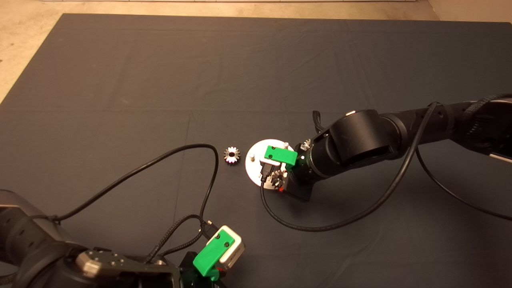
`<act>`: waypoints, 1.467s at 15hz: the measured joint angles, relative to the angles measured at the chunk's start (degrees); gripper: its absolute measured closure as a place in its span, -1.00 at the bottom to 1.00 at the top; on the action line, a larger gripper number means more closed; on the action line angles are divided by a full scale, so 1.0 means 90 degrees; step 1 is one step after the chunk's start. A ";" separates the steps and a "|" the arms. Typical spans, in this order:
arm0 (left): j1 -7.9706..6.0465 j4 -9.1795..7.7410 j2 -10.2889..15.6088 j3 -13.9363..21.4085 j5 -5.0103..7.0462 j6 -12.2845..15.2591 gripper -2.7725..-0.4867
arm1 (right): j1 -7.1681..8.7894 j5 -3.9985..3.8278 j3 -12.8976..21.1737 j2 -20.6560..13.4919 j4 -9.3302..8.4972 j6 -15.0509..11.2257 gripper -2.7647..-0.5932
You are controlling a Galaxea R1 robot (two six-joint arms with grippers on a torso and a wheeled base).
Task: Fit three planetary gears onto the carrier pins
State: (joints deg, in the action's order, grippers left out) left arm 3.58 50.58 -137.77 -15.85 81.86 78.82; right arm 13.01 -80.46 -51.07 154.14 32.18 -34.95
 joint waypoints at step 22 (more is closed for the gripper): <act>0.0000 0.0000 0.0000 0.0000 -0.0003 0.0026 0.15 | 0.0389 -0.0177 -0.0028 -0.0039 -0.0559 0.0209 0.80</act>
State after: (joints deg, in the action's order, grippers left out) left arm 3.58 50.58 -137.77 -15.85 81.84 79.06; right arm 16.51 -82.05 -51.32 153.79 27.15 -33.07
